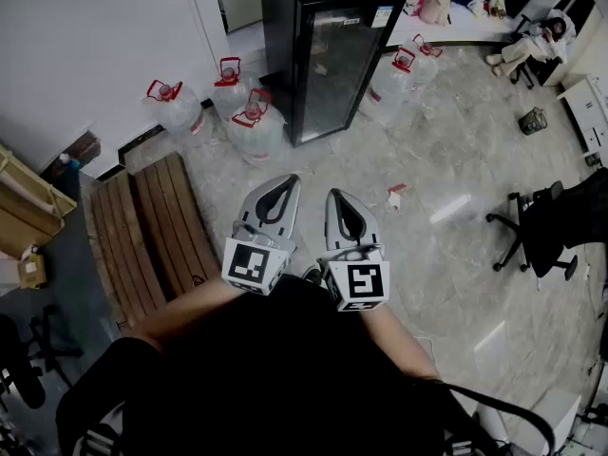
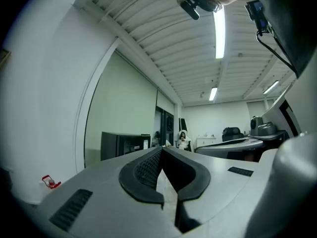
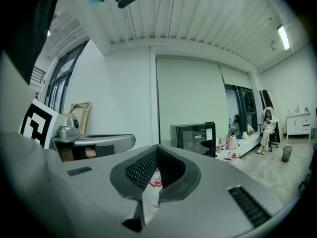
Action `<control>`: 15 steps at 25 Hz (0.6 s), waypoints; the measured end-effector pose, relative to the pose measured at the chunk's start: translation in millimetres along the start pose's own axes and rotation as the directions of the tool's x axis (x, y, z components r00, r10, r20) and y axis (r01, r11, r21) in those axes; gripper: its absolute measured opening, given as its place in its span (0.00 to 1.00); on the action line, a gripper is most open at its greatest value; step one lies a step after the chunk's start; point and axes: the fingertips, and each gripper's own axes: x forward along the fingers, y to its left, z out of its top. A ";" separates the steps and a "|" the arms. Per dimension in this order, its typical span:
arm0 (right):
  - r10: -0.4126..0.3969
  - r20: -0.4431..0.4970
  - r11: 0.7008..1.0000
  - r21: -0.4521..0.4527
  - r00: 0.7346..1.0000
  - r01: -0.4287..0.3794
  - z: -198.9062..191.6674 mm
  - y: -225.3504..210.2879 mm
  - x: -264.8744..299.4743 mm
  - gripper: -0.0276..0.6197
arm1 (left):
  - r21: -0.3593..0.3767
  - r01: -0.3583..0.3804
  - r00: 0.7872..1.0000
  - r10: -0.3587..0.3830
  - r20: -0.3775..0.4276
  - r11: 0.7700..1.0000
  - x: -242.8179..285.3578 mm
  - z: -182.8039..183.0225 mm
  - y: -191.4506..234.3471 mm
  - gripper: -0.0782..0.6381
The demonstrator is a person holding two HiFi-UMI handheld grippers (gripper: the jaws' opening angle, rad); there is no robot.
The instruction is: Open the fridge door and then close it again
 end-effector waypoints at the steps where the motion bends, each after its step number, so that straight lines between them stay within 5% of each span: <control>1: 0.004 -0.001 1.000 -0.006 1.000 -0.004 -0.5 -0.5 -1.1 0.07 | -0.002 -0.001 1.000 0.001 -0.001 1.000 0.3 -0.7 -1.2 0.12; 15: 0.028 0.024 0.997 0.066 0.999 -0.030 -2.9 -35.3 -14.9 0.07 | -0.008 -0.043 0.999 0.043 -0.026 0.999 17.4 -8.9 -22.4 0.12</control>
